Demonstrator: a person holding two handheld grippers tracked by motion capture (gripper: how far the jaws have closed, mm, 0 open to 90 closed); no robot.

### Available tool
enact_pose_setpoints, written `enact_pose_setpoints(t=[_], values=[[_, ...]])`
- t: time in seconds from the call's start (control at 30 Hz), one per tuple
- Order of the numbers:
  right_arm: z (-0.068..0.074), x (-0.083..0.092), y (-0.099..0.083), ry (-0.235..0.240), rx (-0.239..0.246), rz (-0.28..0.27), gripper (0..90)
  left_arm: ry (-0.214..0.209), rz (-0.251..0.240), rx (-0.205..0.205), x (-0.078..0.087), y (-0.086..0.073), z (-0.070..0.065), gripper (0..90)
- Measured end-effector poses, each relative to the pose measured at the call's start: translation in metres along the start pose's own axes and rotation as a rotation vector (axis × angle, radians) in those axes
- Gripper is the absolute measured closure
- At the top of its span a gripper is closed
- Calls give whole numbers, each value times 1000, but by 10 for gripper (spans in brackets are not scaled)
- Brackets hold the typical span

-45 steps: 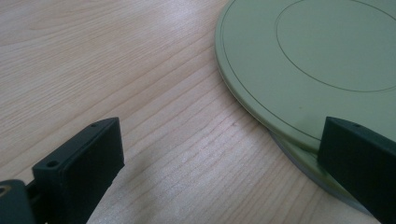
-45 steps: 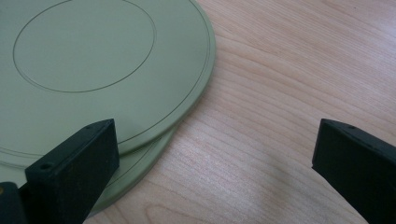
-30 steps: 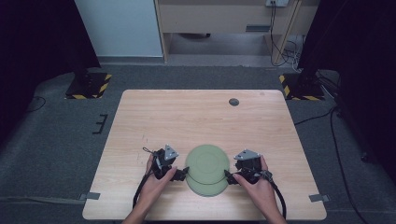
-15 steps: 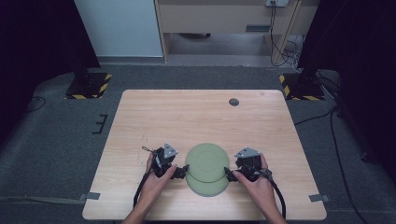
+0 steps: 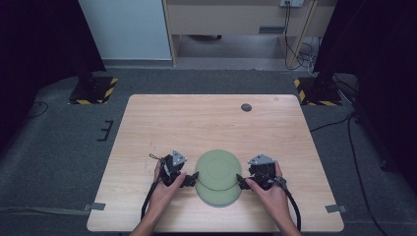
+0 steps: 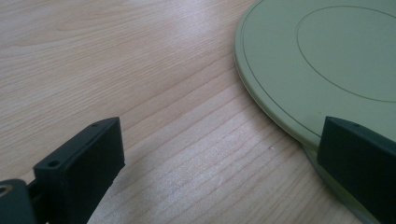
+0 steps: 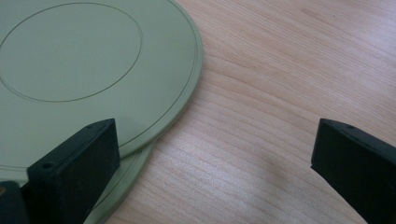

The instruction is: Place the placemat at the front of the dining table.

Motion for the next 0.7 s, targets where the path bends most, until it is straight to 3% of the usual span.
enact_pose_setpoints(t=[0.4,0.7], values=[[9,5,-3,-5,46,-4,32,-17,-6,-9,4,-3,-7,23],[6,3,-1,-12,29,-8,10,-8,-3,-6,1,-1,-7,1]])
Point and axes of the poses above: each handheld gripper's, and its own axes: x roughly backward along the jaws, y roughly out of its top, z roughly to its left, the point moved 9 cm from there along -x, roughly forward along the jaws, and after that the axes turned 3 degrees about -y, right-handed, at the moved point
